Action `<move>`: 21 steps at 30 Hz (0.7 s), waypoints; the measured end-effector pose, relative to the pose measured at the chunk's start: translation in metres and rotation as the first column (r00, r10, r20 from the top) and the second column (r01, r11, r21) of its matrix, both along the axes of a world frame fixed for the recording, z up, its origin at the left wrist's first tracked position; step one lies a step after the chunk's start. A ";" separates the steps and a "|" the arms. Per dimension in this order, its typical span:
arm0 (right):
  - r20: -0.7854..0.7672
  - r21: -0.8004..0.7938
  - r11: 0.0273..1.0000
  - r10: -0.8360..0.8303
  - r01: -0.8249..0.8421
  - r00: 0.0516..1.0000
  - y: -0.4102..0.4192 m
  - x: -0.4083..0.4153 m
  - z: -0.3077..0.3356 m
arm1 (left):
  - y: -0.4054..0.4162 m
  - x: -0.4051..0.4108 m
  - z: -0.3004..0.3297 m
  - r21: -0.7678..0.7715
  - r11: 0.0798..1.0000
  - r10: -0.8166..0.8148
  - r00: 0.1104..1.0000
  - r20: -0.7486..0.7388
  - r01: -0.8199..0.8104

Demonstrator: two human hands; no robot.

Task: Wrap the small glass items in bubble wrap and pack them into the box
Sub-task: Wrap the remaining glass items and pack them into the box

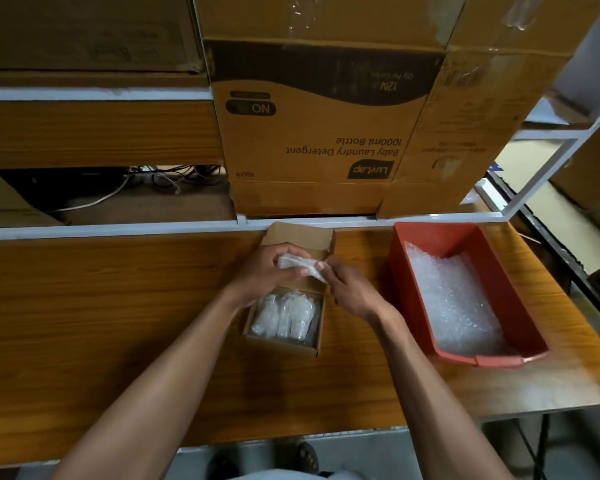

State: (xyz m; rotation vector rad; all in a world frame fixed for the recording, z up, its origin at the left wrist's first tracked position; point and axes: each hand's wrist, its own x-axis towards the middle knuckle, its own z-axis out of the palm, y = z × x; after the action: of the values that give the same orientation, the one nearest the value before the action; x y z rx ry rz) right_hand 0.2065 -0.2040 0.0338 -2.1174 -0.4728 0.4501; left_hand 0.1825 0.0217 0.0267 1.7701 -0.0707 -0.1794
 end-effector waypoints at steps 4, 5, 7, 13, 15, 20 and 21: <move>-0.016 0.003 0.995 0.100 -0.100 0.995 0.009 0.000 -0.004 | 0.016 0.003 -0.007 0.010 0.997 0.076 0.997 -0.007 -0.075; -0.015 -0.001 0.993 0.121 -0.121 0.992 0.013 -0.001 -0.007 | 0.022 0.002 -0.009 0.010 0.996 0.089 0.996 -0.016 -0.089; -0.008 -0.016 0.993 0.117 -0.117 0.993 0.024 -0.003 -0.011 | 0.032 -0.002 -0.014 -0.014 0.992 0.122 0.992 -0.044 -0.123; -0.063 0.175 0.978 -0.100 0.110 0.993 0.061 -0.014 -0.025 | 0.062 -0.019 -0.028 -0.104 0.964 0.231 0.963 -0.140 -0.247; -0.156 0.278 0.936 -0.177 0.215 0.972 0.074 -0.018 -0.027 | 0.070 -0.025 -0.032 -0.085 0.958 0.257 0.954 -0.155 -0.272; -0.218 0.339 0.868 -0.302 0.362 0.928 0.094 -0.024 -0.032 | 0.086 -0.035 -0.040 0.067 0.965 0.260 0.959 -0.113 -0.254; -0.211 0.348 0.853 -0.333 0.389 0.919 0.099 -0.025 -0.033 | 0.088 -0.036 -0.042 0.103 0.968 0.242 0.964 -0.110 -0.231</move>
State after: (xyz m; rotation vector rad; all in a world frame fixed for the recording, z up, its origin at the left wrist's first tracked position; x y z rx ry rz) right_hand 0.1815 -0.1052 0.0012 -1.7226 -0.0596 0.2609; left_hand 0.1466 0.1101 -0.0149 1.8364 0.2402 -0.1183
